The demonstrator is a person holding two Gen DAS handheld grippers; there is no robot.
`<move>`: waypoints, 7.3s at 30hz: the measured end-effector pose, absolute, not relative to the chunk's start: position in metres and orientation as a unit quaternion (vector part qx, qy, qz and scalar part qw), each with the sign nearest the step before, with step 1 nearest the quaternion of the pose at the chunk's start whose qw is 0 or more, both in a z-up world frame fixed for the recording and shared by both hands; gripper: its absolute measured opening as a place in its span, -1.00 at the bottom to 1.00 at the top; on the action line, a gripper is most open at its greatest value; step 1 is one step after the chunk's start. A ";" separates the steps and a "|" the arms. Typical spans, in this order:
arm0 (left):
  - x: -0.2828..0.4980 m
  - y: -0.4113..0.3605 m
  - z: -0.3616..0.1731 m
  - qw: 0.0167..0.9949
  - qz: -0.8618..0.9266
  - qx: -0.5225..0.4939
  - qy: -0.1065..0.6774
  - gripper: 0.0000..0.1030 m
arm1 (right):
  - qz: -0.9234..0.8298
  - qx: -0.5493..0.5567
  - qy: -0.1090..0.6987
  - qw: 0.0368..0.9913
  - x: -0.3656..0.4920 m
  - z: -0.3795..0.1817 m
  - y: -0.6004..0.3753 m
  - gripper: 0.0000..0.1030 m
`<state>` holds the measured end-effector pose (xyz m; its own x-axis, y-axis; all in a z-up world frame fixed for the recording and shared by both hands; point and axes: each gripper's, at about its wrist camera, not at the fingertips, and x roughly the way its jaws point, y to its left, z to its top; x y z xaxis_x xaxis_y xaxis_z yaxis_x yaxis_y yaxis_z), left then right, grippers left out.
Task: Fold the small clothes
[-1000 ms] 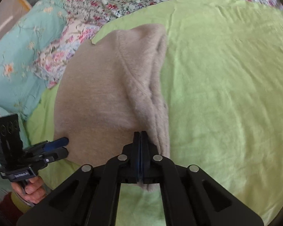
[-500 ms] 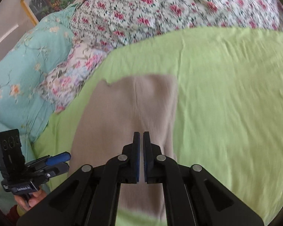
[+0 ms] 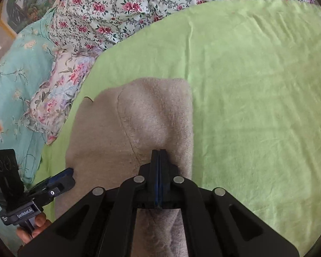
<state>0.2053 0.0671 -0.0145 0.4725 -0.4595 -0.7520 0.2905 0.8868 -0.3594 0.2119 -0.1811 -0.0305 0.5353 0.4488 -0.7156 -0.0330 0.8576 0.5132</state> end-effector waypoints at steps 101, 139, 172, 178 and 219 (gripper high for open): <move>0.041 0.081 0.019 0.891 -0.065 0.079 0.443 0.99 | 0.205 0.033 0.464 0.861 0.040 0.020 -0.149 0.95; 0.068 0.070 0.030 0.901 -0.034 0.076 0.425 0.99 | 0.208 0.041 0.473 0.855 0.089 0.025 -0.138 0.95; 0.064 0.065 0.028 0.900 -0.028 0.070 0.429 0.99 | 0.210 0.033 0.474 0.854 0.093 0.025 -0.139 0.95; 0.063 0.065 0.028 0.900 -0.030 0.072 0.428 0.99 | 0.213 0.031 0.473 0.854 0.094 0.025 -0.142 0.95; 0.059 0.068 0.036 0.904 -0.022 0.063 0.422 0.99 | 0.201 0.025 0.463 0.863 0.088 0.033 -0.140 0.95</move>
<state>0.0586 0.0679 0.0358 0.6436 0.0141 -0.7652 0.0926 0.9911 0.0961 0.0884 -0.1401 0.0328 0.4902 0.3692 -0.7895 -0.3236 0.9182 0.2285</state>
